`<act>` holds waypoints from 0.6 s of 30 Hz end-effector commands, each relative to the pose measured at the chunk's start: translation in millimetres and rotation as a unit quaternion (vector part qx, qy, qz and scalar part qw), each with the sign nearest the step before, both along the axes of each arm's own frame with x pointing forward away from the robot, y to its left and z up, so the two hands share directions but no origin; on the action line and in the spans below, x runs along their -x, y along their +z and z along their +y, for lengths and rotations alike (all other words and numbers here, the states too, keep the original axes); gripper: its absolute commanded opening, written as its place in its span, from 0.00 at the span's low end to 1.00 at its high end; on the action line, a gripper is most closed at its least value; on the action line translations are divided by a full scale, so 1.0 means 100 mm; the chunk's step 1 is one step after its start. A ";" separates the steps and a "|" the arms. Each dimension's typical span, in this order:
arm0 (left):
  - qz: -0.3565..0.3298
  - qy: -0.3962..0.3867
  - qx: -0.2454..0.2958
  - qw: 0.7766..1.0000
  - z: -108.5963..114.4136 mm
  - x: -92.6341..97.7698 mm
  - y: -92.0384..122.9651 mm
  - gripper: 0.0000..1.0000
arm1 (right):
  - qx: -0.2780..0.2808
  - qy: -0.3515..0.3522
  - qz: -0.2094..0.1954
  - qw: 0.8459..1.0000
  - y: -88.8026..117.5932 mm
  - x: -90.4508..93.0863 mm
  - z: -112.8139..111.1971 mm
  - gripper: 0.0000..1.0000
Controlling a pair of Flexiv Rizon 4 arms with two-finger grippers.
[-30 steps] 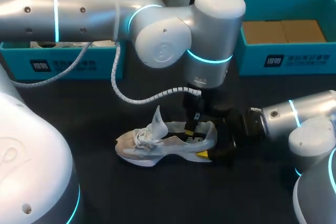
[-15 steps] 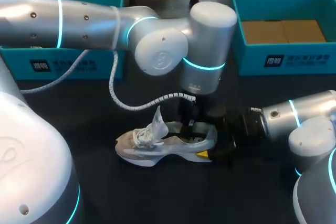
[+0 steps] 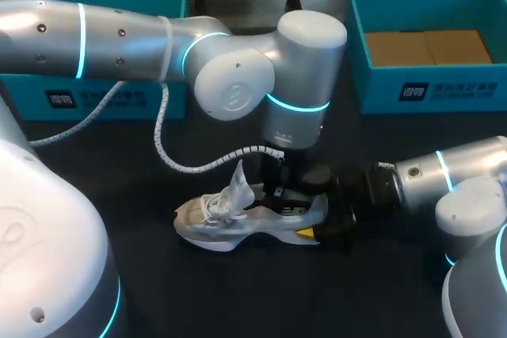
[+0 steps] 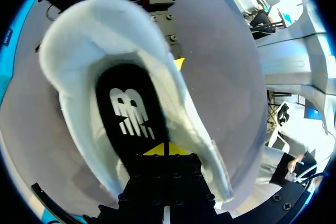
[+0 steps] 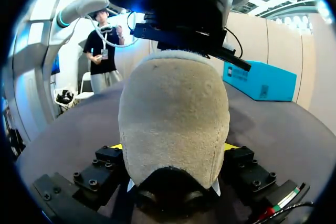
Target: Take the shoe out of the shoebox, open the shoe tongue, remove and reinsert the insole, then place the shoe into the shoebox
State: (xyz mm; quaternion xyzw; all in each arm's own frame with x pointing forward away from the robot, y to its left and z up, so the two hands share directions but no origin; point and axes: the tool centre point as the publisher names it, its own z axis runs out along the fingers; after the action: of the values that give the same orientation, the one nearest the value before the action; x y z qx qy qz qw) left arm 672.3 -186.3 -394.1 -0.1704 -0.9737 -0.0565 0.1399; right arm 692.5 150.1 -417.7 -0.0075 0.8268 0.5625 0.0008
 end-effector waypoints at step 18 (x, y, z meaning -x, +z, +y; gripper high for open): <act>-0.110 0.066 0.007 0.992 -0.06 0.07 -0.24 0.57 | 0.001 -0.001 0.000 1.000 -0.05 0.04 0.02 0.00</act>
State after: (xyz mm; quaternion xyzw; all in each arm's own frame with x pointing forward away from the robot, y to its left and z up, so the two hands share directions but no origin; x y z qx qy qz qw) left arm 672.2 -189.6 -404.3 -0.1066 -0.9909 -0.0578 0.0589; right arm 691.8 150.4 -418.3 -0.0081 0.8269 0.5623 0.0008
